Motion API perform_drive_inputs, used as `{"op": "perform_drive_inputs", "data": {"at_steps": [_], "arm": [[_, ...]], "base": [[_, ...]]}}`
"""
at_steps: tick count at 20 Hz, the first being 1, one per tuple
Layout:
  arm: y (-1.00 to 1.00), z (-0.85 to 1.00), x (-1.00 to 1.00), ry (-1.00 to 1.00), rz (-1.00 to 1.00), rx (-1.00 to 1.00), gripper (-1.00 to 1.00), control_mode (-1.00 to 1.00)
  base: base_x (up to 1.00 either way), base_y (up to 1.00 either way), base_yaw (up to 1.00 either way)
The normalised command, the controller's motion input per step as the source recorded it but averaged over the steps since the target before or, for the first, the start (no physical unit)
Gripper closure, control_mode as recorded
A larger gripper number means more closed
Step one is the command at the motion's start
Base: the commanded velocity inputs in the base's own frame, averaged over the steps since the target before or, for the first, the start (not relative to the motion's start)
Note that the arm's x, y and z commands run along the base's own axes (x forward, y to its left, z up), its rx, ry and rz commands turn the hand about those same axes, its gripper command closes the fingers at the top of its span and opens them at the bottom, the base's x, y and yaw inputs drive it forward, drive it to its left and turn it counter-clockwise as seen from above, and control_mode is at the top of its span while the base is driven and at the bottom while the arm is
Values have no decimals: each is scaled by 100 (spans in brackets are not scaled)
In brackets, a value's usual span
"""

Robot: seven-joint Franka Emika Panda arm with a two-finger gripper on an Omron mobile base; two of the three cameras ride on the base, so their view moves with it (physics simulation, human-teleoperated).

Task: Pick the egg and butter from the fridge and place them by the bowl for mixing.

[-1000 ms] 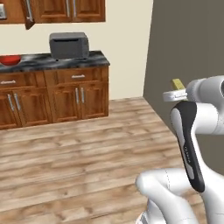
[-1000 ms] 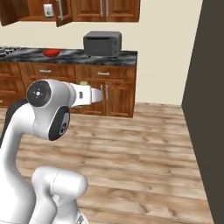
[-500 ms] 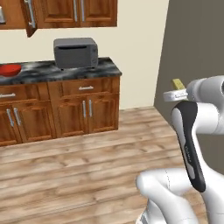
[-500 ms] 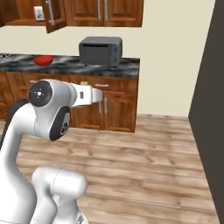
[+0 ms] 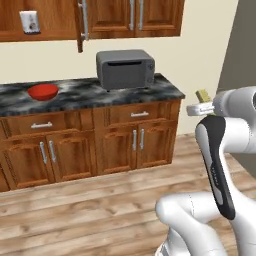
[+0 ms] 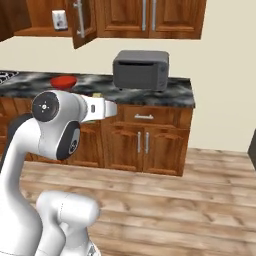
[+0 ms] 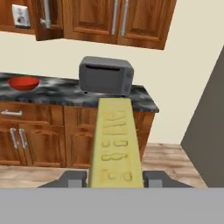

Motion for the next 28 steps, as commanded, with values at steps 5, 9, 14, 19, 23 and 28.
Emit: {"op": "perform_drive_inputs", "data": {"at_steps": [5, 9, 14, 19, 23, 28], "arm": [[0, 0, 0, 0, 0, 0, 100, 100], [0, 0, 0, 0, 0, 0, 100, 100], [0, 0, 0, 0, 0, 0, 100, 100], [0, 0, 0, 0, 0, 0, 100, 100], [0, 0, 0, 0, 0, 0, 100, 100], [0, 0, 0, 0, 0, 0, 100, 100]], "base": [[58, 100, 0], [-5, 99, 0], [36, 100, 0], [72, 100, 0], [99, 82, -2], [98, 8, -1]]}}
